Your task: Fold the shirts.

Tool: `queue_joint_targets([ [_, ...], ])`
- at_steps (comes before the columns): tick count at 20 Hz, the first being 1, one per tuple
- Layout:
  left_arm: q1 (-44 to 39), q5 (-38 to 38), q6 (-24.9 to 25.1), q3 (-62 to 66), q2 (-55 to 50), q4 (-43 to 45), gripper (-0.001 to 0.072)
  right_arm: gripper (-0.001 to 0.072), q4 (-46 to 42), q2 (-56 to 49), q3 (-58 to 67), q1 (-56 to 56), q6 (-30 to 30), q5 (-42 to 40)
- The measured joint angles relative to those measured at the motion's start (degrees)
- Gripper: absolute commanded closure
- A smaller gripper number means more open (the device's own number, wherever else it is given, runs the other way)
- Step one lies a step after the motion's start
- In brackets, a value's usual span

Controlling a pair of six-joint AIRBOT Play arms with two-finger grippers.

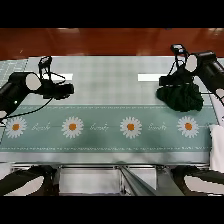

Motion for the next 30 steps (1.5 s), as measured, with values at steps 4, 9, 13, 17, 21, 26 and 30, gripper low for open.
queue_joint_targets([
  [4, 0.0, 0.0, 0.02, 0.0, 0.0, 0.0, 0.0686, 0.0681, 0.0, 0.0, 0.0, 0.0, 0.0, 0.0],
  [9, 0.0, 0.0, 0.02, 0.0, 0.0, 0.0, 0.0686, 0.0681, 0.02, 0.0, 0.0, 0.0, 0.0, 0.0],
  [13, 0.0, 0.07, 0.0, 0.0, 0.0, 0.0, 0.0686, 0.0681, 0.0, 0.0, 0.0, 0.0, 0.0, 0.0],
  [17, 0.0, 3.02, 0.0, 0.0, 0.0, 0.0, 0.0686, 0.0681, 0.0, 0.0, 0.0, 0.0, 0.0, -0.04],
  [21, 0.0, 7.26, 0.0, 0.0, 0.0, -0.02, 0.0624, 0.0473, 0.61, 0.0, 0.0, 0.0, 0.0, -3.28],
  [26, 0.98, 8.76, 1.68, 0.04, 0.11, 1.51, 0.0198, 0.0296, -7.19, 0.0, 1.86, -2.78, 0.74, -10.75],
  [30, 2.73, -0.68, 4.55, -0.44, 0.35, 4.81, 0.0198, 0.0297, -6.36, -1.33, 2.62, -15.04, 0.42, -11.26],
])
